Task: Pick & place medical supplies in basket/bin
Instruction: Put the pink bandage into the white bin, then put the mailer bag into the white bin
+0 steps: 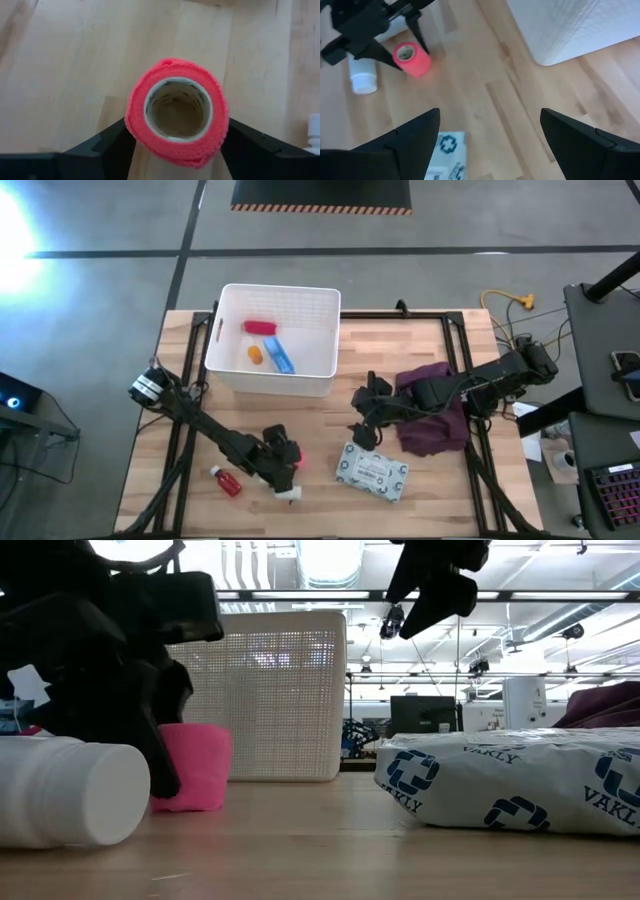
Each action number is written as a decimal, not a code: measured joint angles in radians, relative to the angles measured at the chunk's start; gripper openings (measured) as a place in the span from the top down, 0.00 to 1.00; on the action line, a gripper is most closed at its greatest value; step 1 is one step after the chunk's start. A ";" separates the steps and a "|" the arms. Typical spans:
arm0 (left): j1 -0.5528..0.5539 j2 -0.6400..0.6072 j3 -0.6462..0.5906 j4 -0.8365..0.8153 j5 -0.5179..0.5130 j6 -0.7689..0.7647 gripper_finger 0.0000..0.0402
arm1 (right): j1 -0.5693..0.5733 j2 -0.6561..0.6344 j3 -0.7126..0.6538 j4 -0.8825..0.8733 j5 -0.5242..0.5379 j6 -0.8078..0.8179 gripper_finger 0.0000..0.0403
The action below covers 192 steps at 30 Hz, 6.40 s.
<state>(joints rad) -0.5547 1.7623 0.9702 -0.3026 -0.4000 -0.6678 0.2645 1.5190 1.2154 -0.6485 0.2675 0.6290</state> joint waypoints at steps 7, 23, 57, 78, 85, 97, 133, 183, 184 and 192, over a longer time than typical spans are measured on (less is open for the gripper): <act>0.016 -0.015 -0.016 0.006 -0.031 0.003 0.53 | -0.017 -0.001 -0.001 0.001 0.007 0.000 0.17; 0.113 -0.538 0.262 -0.430 -0.471 0.144 0.55 | -0.016 -0.001 -0.001 0.005 0.051 0.000 0.17; -0.233 -0.641 0.336 -1.047 0.241 -0.114 0.40 | -0.007 0.019 0.013 0.031 -0.025 -0.049 0.17; -0.451 -0.208 0.055 -0.638 0.265 -0.099 0.43 | -0.007 0.048 0.014 0.044 -0.038 0.014 0.17; -0.452 -0.201 0.056 -0.604 0.267 -0.069 0.43 | 0.003 0.047 0.014 0.039 -0.100 -0.006 0.17; -0.405 -0.223 0.058 -0.573 0.209 -0.072 0.43 | 0.187 0.047 -0.015 -0.131 -0.361 0.169 0.17; -0.003 0.522 1.033 -0.370 0.148 -0.842 0.90 | 0.100 0.023 -0.474 0.350 -0.620 -0.089 0.17; 0.048 0.734 1.169 -0.459 0.056 -0.975 0.92 | 0.030 0.231 -0.573 0.993 -0.858 0.307 0.17; 0.049 0.734 1.169 -0.458 0.052 -0.969 0.92 | 0.030 0.228 -0.569 0.993 -0.867 0.299 0.17; 0.044 0.708 1.163 -0.518 -0.063 -0.962 0.92 | 0.030 0.168 -0.537 0.986 -0.917 0.261 0.29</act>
<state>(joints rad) -0.5110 2.4699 2.1335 -0.8201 -0.4628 -1.6301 0.2942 1.6869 0.6781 0.3376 -0.6497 0.8903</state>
